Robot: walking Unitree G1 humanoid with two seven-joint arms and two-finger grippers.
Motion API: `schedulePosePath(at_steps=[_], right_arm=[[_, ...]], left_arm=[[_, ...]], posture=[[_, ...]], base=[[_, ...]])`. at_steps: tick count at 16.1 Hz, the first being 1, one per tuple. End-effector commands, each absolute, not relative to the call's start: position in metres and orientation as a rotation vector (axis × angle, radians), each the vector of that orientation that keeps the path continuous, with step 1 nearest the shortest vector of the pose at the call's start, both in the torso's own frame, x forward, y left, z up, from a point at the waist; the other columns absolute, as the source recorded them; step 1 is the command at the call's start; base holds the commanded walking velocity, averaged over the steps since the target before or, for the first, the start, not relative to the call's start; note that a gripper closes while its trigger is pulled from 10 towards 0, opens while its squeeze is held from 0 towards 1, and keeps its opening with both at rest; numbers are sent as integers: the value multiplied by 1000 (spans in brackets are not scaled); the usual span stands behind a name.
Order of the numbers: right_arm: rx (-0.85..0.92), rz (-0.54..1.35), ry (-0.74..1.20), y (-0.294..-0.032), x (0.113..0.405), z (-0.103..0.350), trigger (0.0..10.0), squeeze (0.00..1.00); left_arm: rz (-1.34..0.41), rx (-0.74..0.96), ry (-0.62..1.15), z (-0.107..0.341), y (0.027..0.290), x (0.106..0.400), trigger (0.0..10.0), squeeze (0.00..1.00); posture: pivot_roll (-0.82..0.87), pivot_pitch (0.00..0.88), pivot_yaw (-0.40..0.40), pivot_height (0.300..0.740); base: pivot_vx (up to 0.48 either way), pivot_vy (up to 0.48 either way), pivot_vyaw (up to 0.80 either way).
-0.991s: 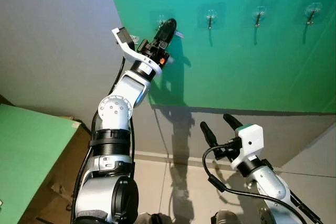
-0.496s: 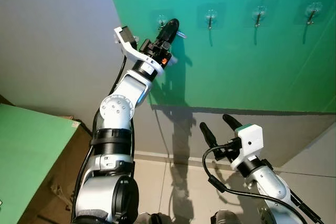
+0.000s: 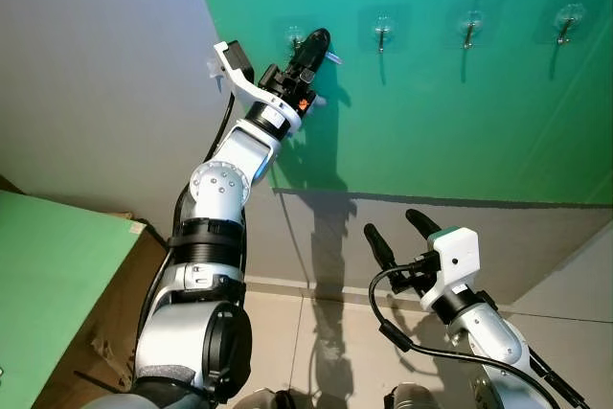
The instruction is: Hang keys on a hook
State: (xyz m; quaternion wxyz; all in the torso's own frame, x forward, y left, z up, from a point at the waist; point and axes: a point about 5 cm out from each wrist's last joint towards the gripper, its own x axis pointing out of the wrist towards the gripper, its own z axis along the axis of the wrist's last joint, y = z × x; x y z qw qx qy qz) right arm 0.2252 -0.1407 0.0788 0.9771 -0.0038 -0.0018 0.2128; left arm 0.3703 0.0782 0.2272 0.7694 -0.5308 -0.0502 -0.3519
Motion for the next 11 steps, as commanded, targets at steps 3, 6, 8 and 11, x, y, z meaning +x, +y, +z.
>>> schedulePosePath(at_steps=[3,6,8,11], right_arm=[[1,443,-2,-137,223,80,10000,0],[-1,445,1,-138,222,80,10000,0],[-2,445,2,-139,222,80,10000,0],[-3,447,5,-138,222,79,10000,0]], left_arm=[[-688,-1151,-131,225,94,377,0,0],[-614,-1198,-138,218,105,381,0,0],[-648,-1155,-169,224,105,377,0,0],[-681,-1112,-181,228,100,372,0,0]], posture=[[-288,84,159,740],[-289,85,157,740],[-290,87,156,740],[-287,88,155,740]], base=[[0,0,0],[0,0,0],[0,0,0],[0,0,0]])
